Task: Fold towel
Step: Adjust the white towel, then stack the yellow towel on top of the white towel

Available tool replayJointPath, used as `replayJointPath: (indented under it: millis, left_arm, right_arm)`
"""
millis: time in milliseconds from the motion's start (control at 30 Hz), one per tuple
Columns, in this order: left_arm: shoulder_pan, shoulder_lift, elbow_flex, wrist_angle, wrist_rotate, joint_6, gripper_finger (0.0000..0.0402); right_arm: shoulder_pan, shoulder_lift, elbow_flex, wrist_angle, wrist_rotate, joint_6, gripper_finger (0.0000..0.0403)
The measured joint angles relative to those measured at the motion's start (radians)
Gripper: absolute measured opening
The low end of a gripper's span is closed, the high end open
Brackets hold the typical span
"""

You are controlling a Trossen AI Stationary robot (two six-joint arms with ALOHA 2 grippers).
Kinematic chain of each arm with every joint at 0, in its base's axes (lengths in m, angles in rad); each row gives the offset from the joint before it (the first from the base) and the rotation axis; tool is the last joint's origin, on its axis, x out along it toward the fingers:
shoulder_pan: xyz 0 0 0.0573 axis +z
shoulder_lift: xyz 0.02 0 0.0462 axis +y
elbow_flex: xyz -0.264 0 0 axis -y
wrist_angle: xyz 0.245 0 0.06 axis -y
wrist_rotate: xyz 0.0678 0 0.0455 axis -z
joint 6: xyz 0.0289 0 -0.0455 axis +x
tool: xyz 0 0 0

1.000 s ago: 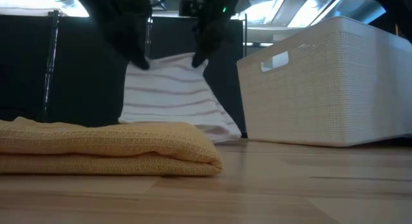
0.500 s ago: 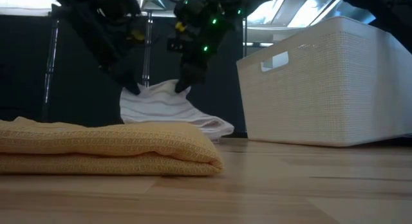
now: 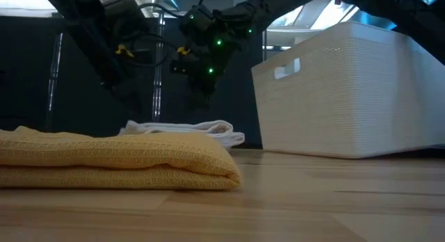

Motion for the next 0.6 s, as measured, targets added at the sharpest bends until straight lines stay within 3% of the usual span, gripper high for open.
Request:
replayJointPath:
  millis: [167,333,467,600]
  left_arm:
    - [-0.012,-0.029,0.045,-0.093,0.070,0.023,0.0185]
    - [-0.067,-0.117,0.108,-0.200,0.161,0.026,0.0209]
    - [-0.144,-0.195,0.110,-0.231,0.345,0.022,0.0208]
    - [-0.240,-0.218,0.109,-0.268,0.484,-0.048,0.0203]
  right_arm:
    - [0.025,-0.030,0.084,-0.167,0.012,0.014,0.0185]
    - [0.074,-0.105,0.193,-0.461,-0.047,0.096,0.0201]
    - [0.122,-0.187,0.212,-0.671,-0.259,0.232,0.0202]
    - [0.189,-0.240,0.177,-0.745,-0.494,0.361,0.0202]
